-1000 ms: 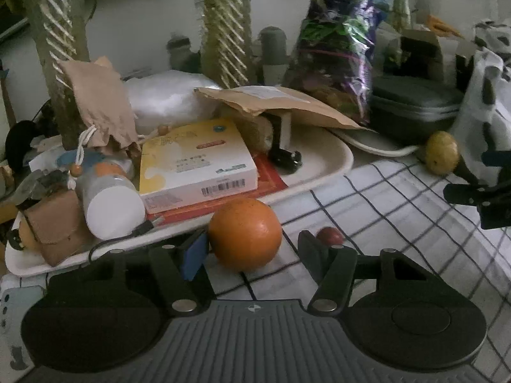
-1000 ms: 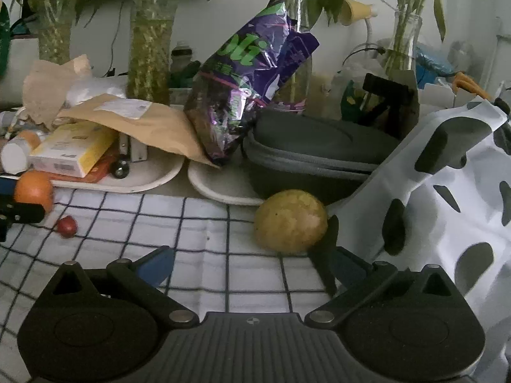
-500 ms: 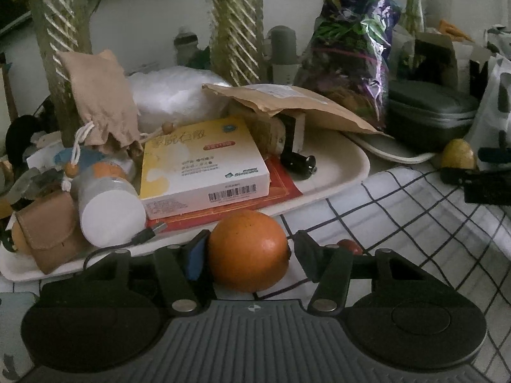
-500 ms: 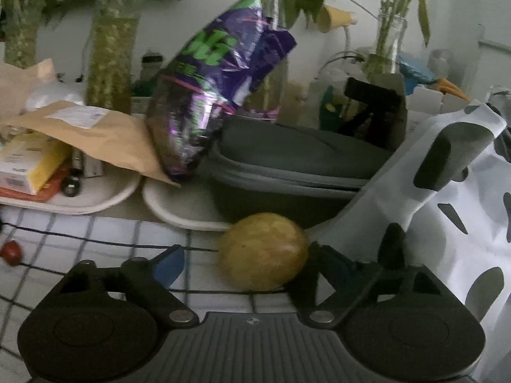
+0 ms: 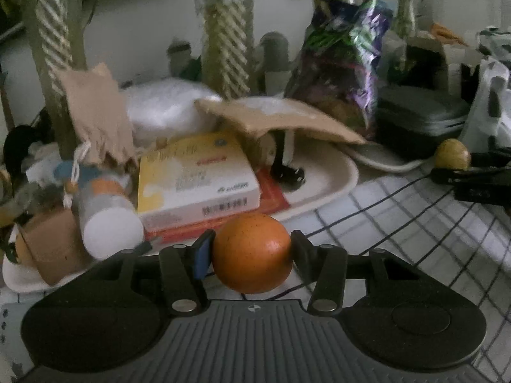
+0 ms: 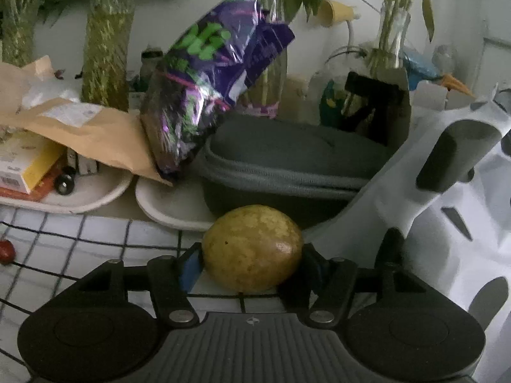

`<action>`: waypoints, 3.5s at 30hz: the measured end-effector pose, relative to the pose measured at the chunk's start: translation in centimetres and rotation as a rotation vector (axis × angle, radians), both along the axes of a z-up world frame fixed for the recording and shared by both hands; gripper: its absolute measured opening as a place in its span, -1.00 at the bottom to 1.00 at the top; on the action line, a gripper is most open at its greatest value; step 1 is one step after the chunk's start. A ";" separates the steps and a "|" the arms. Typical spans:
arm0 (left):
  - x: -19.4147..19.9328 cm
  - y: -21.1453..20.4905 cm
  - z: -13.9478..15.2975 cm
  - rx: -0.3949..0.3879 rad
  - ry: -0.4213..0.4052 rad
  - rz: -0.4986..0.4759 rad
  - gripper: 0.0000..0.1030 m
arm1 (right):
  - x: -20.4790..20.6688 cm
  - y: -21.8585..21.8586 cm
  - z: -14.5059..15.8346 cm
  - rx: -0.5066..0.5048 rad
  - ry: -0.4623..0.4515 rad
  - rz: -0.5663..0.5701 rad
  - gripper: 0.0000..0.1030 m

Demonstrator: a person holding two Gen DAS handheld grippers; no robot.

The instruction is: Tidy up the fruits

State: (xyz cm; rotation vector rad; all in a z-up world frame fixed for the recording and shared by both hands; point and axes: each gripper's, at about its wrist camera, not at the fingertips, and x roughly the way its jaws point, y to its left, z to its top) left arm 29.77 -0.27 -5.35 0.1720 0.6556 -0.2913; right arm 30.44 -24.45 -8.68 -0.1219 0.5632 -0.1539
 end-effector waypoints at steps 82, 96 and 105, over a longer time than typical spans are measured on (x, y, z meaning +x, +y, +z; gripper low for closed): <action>-27.8 -3.7 1.8 0.011 0.271 -0.292 -0.04 | -25.1 8.9 5.0 0.269 0.247 0.381 0.90; -29.7 -2.8 3.7 -0.019 0.199 -0.203 0.42 | -27.4 8.4 5.8 0.213 0.232 0.247 1.00; -31.7 -0.6 5.3 -0.041 0.186 -0.037 0.42 | -30.3 8.2 6.0 0.202 0.255 0.146 1.00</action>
